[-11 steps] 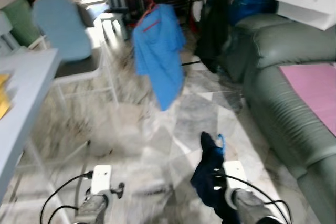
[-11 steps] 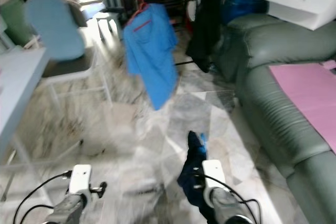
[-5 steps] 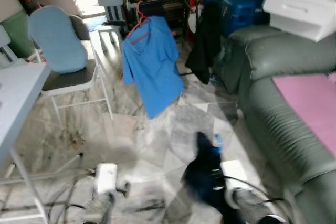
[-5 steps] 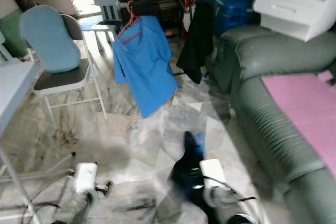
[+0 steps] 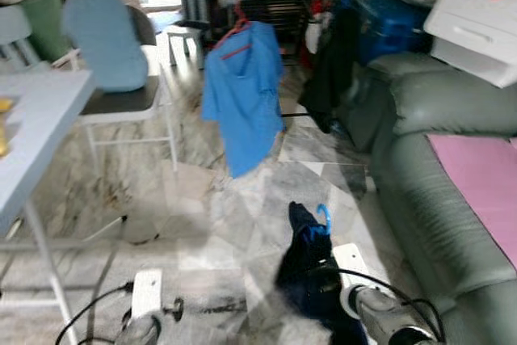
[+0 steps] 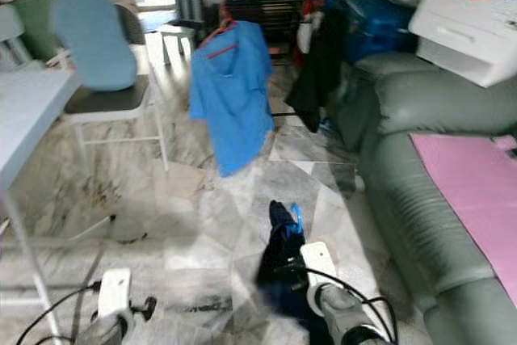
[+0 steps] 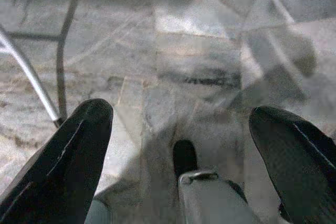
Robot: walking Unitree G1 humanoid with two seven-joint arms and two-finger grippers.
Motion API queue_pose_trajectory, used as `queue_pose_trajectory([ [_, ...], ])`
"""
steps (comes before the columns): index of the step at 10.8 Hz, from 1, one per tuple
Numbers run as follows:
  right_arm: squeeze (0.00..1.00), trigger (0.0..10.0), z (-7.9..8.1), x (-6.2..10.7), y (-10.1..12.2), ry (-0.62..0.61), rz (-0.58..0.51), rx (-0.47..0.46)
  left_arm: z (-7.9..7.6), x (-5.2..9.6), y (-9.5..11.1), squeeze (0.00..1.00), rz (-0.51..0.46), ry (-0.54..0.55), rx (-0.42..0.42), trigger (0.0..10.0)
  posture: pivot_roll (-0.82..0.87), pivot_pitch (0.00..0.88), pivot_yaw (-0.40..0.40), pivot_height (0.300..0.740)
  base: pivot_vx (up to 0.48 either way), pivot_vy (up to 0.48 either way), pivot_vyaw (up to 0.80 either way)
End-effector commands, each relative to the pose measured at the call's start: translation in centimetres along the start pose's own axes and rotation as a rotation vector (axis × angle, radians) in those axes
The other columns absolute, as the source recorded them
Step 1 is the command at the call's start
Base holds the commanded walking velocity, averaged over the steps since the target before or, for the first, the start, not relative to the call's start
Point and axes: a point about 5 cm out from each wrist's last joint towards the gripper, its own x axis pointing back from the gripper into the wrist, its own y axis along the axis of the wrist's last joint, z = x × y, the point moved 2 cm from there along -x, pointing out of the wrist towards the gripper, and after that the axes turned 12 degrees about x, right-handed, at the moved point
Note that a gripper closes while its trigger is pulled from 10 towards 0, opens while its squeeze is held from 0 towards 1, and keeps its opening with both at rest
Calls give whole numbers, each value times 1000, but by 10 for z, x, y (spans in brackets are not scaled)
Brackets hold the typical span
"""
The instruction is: Hang hanger
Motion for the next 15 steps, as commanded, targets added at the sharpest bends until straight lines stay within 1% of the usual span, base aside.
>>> queue_pose_trajectory([
  [1, 0, 10000, -4, -2, 13, -13, -36, 12, 4, 0, 4, 0, -6, 17, -4, 10000, -73, 0, 8, 740, 0, 0, 0],
  [2, 0, 10000, -5, -1, 11, -31, -34, -13, 5, -1, 4, 0, -6, 17, -16, 10000, -77, 0, 15, 740, 0, 0, 0],
  [3, 0, 10000, -5, 1, 2, -53, -23, -44, 5, -1, 7, 0, -6, 13, -37, 10000, -86, 0, 30, 740, 0, 0, 0],
  [4, 0, 10000, -6, 2, -6, -62, -10, -56, 5, -1, 8, 0, -2, 13, -35, 10000, -98, 0, 48, 740, 0, 0, 0],
  [5, 0, 10000, -6, 3, -11, -83, 6, -98, 5, -2, 8, 0, 5, 18, -17, 10000, -107, 0, 57, 740, 0, 0, 0],
  [6, 0, 10000, -6, 2, -8, -99, 24, -102, 6, -2, 9, 0, 6, 21, 9, 10000, -118, 0, 67, 740, 0, 0, 0],
  [8, 0, 10000, -7, 1, -7, -101, 35, -109, 2, -3, 11, 0, 9, 8, 26, 10000, -115, 0, 61, 740, 0, 0, 0],
  [11, 0, 10000, -7, 2, -11, -101, 58, -97, -1, -4, 15, 0, 4, 9, 11, 10000, -119, 0, 55, 740, 0, 0, 0],
  [12, 0, 10000, -9, 3, -15, -107, 68, -107, 3, -3, 11, 0, 18, 23, 23, 10000, -121, 0, 53, 740, 0, 0, 0],
  [13, 0, 10000, -11, 5, -20, -109, 78, -106, 7, -2, 5, 0, 38, 39, 16, 10000, -122, 0, 50, 740, 0, 0, 0],
  [14, 0, 10000, -12, 6, -22, -110, 83, -106, 9, -1, 3, 0, 44, 48, 20, 10000, -122, 0, 47, 740, 0, 0, 0],
  [15, 0, 10000, -14, 6, -24, -112, 89, -107, 12, -1, 1, 0, 49, 64, 47, 10000, -120, 0, 44, 740, 0, 0, 0],
])
